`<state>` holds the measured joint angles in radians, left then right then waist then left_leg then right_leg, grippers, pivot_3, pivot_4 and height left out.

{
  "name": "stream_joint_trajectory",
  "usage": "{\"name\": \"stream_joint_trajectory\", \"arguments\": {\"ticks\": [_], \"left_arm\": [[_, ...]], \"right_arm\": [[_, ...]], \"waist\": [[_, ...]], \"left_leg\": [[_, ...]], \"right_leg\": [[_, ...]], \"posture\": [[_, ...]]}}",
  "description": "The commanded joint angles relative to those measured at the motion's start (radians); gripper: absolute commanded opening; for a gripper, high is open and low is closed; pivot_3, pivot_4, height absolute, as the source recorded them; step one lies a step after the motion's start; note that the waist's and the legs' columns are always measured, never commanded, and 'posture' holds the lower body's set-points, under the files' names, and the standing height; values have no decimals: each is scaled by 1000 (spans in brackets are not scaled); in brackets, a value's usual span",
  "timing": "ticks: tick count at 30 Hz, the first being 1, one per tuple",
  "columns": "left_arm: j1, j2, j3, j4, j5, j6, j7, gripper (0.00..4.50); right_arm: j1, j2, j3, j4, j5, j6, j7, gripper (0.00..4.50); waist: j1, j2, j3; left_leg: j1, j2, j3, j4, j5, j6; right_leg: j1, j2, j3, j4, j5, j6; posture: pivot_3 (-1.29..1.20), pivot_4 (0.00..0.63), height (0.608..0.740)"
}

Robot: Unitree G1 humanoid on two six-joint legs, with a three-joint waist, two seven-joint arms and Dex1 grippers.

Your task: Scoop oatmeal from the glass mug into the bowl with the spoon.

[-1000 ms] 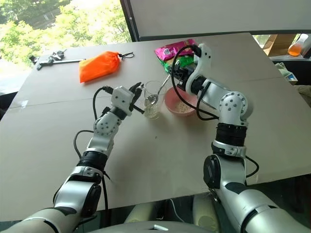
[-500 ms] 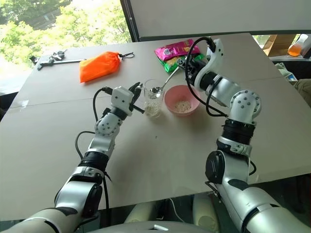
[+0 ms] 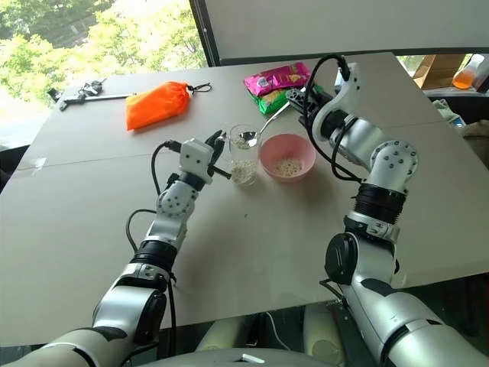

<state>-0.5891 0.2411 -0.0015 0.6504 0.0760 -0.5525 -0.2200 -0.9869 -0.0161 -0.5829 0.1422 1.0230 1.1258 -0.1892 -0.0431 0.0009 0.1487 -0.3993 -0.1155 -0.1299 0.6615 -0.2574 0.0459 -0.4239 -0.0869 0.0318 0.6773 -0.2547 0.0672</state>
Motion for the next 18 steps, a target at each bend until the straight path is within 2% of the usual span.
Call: {"name": "stream_joint_trajectory", "arguments": {"ticks": [1,18], "left_arm": [[-22,-1,3,7,7,-37,23,17],[-55,-2,4,69,15,-71,53,17]], "right_arm": [[-30,-13,-7,-13,35,-38,-24,0],[-38,-55,-16,-2,160,-94,-94,0]], "waist": [[0,0,0],[0,0,0]], "left_leg": [[0,0,0,1,0,0],[-1,0,0,2,0,0]], "right_leg": [[0,0,0,0,0,0],[0,0,0,1,0,0]], "posture": [[0,150,740],[0,150,740]]}}
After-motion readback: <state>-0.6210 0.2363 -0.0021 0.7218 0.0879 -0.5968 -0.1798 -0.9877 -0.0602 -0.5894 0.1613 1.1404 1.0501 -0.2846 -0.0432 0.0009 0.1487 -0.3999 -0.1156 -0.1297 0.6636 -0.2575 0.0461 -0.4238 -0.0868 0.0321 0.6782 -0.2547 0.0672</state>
